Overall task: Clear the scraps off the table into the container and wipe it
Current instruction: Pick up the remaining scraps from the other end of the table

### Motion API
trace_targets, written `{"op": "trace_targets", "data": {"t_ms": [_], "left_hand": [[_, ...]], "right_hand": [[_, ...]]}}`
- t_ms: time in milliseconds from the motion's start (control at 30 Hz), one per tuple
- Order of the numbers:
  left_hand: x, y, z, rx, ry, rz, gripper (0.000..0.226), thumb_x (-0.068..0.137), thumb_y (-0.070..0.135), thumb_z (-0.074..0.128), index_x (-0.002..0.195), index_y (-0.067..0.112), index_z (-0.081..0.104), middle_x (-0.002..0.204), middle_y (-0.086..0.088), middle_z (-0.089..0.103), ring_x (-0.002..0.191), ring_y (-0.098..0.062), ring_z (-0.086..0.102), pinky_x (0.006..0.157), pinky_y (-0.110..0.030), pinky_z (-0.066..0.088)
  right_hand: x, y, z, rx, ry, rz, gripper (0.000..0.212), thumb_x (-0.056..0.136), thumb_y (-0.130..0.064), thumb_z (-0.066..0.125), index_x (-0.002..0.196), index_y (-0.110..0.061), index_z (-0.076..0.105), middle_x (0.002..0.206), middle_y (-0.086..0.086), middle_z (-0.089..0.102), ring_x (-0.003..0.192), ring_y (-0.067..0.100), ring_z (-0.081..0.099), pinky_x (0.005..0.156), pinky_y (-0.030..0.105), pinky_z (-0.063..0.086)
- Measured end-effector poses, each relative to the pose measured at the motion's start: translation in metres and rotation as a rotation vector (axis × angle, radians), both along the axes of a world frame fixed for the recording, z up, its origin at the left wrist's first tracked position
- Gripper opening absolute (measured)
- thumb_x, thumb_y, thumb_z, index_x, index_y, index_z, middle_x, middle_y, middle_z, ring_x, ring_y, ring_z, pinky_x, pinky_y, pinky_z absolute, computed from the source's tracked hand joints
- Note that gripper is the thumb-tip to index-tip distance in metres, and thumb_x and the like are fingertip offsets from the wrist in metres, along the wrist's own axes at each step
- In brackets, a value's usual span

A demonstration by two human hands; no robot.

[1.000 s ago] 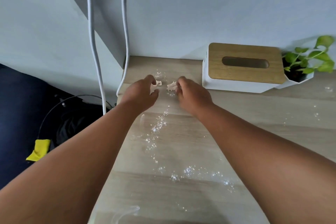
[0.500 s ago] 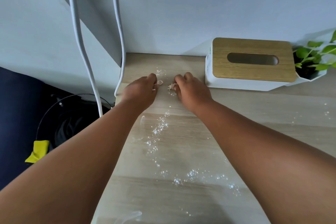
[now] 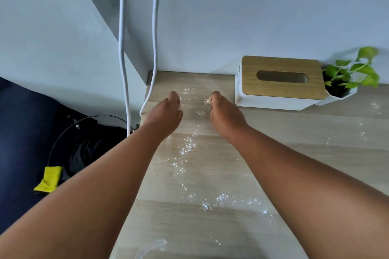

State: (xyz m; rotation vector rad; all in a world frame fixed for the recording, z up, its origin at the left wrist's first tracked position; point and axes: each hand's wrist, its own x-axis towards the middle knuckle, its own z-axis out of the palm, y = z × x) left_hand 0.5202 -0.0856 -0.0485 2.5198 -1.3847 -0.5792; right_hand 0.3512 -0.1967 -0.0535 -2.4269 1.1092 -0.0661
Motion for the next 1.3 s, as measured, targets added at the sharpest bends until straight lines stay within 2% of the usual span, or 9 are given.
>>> {"op": "trace_targets", "data": {"t_ms": [100,200,367,533,733,867,1033,1133,1300], "left_hand": [[-0.005,0.009,0.010,-0.031,0.009,-0.001,0.008,0.101,0.024,0.047,0.104,0.022,0.040,0.084,0.001,0.055,0.071,-0.023,0.053,0.064,-0.032,0.041],[-0.011,0.022,0.020,-0.096,0.065,-0.015,0.004,0.100,0.020,0.043,0.096,0.020,0.045,0.076,0.001,0.055,0.064,-0.017,0.052,0.054,-0.031,0.034],[-0.030,0.049,0.030,-0.160,0.111,0.048,0.013,0.094,0.022,0.041,0.084,0.017,0.048,0.076,-0.002,0.055,0.069,-0.020,0.051,0.057,-0.034,0.038],[-0.053,0.079,0.025,-0.160,0.214,0.196,0.020,0.094,0.022,0.042,0.081,0.009,0.050,0.072,-0.009,0.058,0.063,-0.022,0.049,0.054,-0.035,0.034],[-0.069,0.112,0.016,-0.127,0.371,0.283,0.017,0.095,0.019,0.041,0.088,0.016,0.057,0.080,-0.003,0.064,0.069,-0.021,0.057,0.054,-0.031,0.041],[-0.073,0.125,0.021,-0.146,0.473,0.376,0.019,0.090,0.020,0.044,0.086,0.022,0.063,0.073,0.003,0.064,0.061,-0.015,0.055,0.044,-0.019,0.039],[-0.082,0.132,0.029,-0.261,0.691,0.533,0.026,0.086,0.015,0.043,0.085,0.023,0.068,0.073,0.007,0.070,0.057,-0.013,0.055,0.051,-0.027,0.041],[-0.093,0.134,0.034,-0.306,0.760,0.591,0.025,0.083,0.017,0.042,0.084,0.019,0.067,0.061,0.009,0.064,0.047,-0.007,0.051,0.044,-0.026,0.040],[-0.120,0.136,0.035,-0.329,0.866,0.640,0.021,0.092,0.010,0.041,0.084,0.010,0.061,0.067,-0.005,0.057,0.051,-0.013,0.057,0.044,-0.027,0.040]], "right_hand": [[-0.007,0.008,0.012,0.026,-0.039,-0.004,0.022,0.097,-0.004,0.044,0.118,-0.010,0.049,0.109,0.013,0.061,0.085,0.036,0.059,0.069,0.043,0.052],[-0.015,0.017,0.023,0.080,-0.109,-0.052,0.014,0.102,-0.014,0.046,0.111,-0.008,0.053,0.106,0.013,0.062,0.092,0.035,0.059,0.076,0.045,0.052],[-0.032,0.036,0.031,0.162,-0.174,-0.142,0.017,0.104,-0.023,0.042,0.090,-0.014,0.045,0.090,0.000,0.052,0.082,0.024,0.050,0.065,0.034,0.031],[-0.049,0.058,0.031,0.204,-0.139,-0.158,0.028,0.100,-0.016,0.042,0.074,-0.015,0.033,0.072,0.003,0.044,0.071,0.028,0.042,0.058,0.039,0.025],[-0.069,0.084,0.028,0.261,-0.122,-0.168,0.017,0.097,-0.012,0.044,0.080,-0.011,0.048,0.072,0.002,0.053,0.073,0.028,0.052,0.064,0.040,0.042],[-0.082,0.085,0.031,0.301,-0.159,-0.216,0.015,0.096,-0.012,0.048,0.082,-0.010,0.053,0.075,0.003,0.060,0.072,0.025,0.056,0.063,0.037,0.044],[-0.099,0.089,0.040,0.326,-0.233,-0.322,0.020,0.096,-0.011,0.050,0.076,-0.017,0.049,0.073,0.000,0.058,0.066,0.018,0.051,0.058,0.031,0.038],[-0.113,0.098,0.044,0.343,-0.253,-0.378,0.014,0.096,-0.010,0.049,0.083,-0.010,0.055,0.083,0.007,0.066,0.072,0.023,0.057,0.061,0.033,0.044],[-0.145,0.118,0.052,0.367,-0.338,-0.431,0.018,0.090,-0.005,0.048,0.076,0.006,0.053,0.078,0.030,0.061,0.062,0.022,0.045,0.058,0.034,0.034]]}}
